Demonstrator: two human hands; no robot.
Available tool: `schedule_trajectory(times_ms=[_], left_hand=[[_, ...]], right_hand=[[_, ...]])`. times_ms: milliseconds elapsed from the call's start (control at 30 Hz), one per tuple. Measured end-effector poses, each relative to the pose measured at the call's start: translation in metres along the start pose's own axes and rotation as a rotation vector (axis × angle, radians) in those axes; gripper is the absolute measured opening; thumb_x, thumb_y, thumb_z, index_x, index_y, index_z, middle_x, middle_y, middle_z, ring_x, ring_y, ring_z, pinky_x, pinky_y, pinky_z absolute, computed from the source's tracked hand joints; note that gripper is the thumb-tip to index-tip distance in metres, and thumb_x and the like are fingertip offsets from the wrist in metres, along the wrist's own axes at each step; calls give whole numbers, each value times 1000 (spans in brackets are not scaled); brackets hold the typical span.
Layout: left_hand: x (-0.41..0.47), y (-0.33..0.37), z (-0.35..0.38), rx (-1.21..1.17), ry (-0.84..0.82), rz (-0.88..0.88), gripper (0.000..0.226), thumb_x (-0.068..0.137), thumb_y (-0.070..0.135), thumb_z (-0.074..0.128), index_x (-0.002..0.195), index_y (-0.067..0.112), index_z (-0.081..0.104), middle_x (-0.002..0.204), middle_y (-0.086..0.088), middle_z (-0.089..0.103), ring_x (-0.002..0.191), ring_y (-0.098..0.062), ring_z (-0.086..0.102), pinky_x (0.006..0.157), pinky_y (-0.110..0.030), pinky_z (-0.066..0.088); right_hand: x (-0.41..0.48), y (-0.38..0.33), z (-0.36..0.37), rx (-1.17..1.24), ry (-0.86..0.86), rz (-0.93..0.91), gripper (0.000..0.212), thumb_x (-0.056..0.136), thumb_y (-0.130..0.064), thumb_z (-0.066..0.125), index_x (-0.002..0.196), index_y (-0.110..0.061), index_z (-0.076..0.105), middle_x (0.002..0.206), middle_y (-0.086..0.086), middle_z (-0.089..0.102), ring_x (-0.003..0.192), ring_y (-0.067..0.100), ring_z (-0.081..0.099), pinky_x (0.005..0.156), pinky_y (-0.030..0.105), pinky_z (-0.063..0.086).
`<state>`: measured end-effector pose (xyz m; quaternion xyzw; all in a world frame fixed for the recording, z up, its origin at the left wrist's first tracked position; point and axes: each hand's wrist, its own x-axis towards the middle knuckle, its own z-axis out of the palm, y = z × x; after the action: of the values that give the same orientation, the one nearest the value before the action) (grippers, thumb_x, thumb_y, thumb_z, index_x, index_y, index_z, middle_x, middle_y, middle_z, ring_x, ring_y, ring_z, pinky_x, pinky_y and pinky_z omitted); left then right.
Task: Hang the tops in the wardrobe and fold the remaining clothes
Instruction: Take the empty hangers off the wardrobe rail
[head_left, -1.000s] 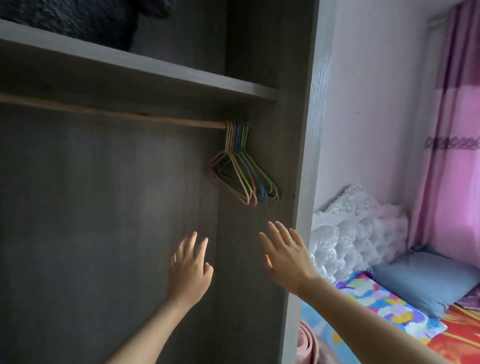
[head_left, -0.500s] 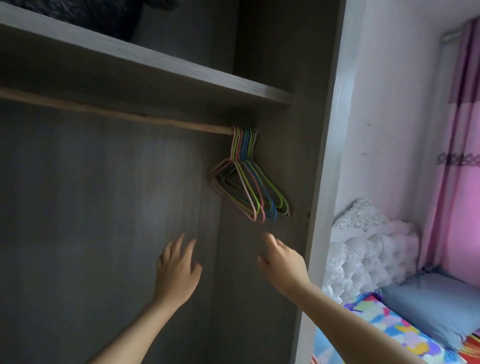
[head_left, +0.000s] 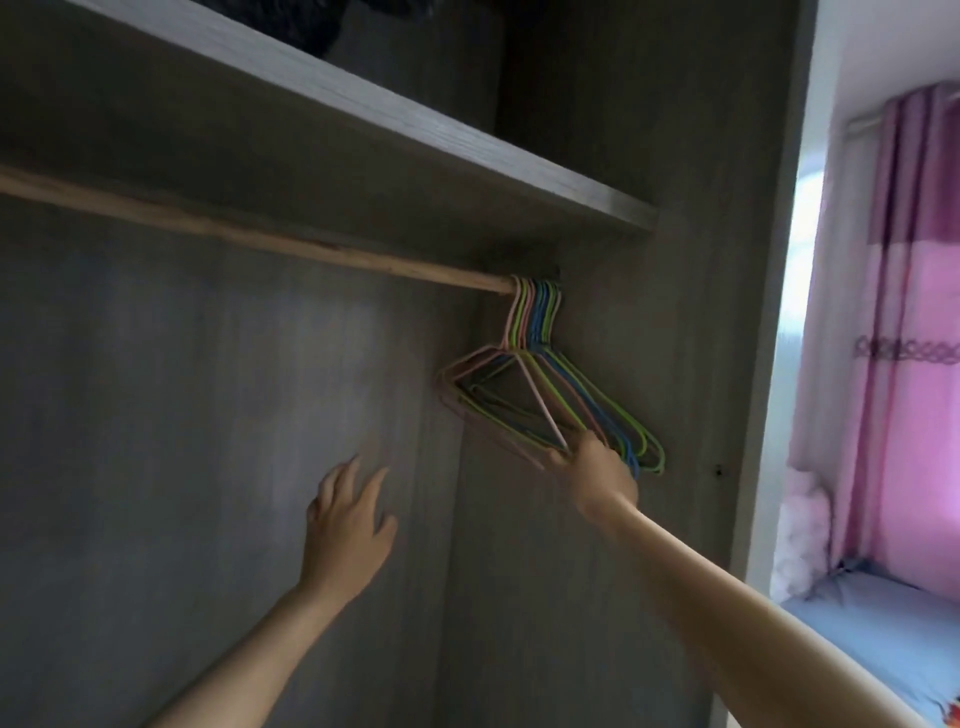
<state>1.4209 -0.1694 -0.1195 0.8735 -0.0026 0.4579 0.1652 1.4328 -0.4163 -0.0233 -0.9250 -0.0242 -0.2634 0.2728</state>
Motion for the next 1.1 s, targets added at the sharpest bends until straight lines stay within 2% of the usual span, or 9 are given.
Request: schedule_trajectory(times_ms=[200,467,567,667,767,833,933,1033,1100], left_hand=[[14,-34,-3,-53,-27,28,44,67,17,65,109,3,67,121,-27,58,106,-47,57,77,-56,50],[12,-58,-4,-42,11,74,52,69,35,38,99,6,69,114,-25,62,102,-39,57,69,-53,53],[12,-63,-4,-33,-3,88,44,68,30,47,98,6,69,112,-25,62,103,-34,48,66,-51,53],[10,-66,-3,-29,-17,97,45,61,15,70,104,3,67,115,-27,60,101,-43,56,68,-54,52],[6,-67,0,-46,-22,87,75,49,3,87,118,-2,60,120,-32,55,101,-52,56,72,-58,50],[2,-65,4,-34,-28,92,96,44,9,91,130,1,49,125,-36,49,105,-55,53,74,-60,49],[-8,-58,12,25,-10,134,120,37,27,95,138,8,33,128,-42,41,109,-59,47,77,-64,46],[-22,-62,18,95,70,241,136,30,38,95,143,10,23,132,-43,33,117,-58,36,85,-68,40],[-37,-65,20,111,97,338,146,30,41,94,148,15,13,134,-40,28,119,-55,32,86,-69,37]], right_hand=[[15,-31,11,-152,50,-13,39,101,-35,32,112,-8,57,116,17,62,110,36,56,83,38,44],[6,-42,10,-250,191,-111,38,103,-34,26,105,-3,49,107,25,64,101,42,58,73,41,40],[3,-43,7,-247,226,-135,34,102,-33,28,97,-5,47,103,25,64,98,43,58,65,38,29],[-10,-32,-2,-239,233,-187,30,102,-31,31,93,-6,47,96,28,64,91,45,58,62,38,24],[-28,-9,-11,-226,238,-227,25,100,-29,38,83,-11,42,83,27,64,79,45,58,59,38,26],[-42,6,-17,-213,231,-258,25,98,-28,43,76,-15,42,69,20,62,69,44,56,57,37,30],[-62,25,-26,-195,207,-321,35,97,-30,47,67,-25,31,49,-4,42,48,32,43,54,32,28],[-79,45,-34,-233,215,-430,38,89,-54,31,68,-22,31,45,-11,27,44,25,28,52,30,29],[-94,62,-38,-228,219,-465,36,85,-56,24,72,-25,36,44,-11,24,45,25,28,49,29,31]])
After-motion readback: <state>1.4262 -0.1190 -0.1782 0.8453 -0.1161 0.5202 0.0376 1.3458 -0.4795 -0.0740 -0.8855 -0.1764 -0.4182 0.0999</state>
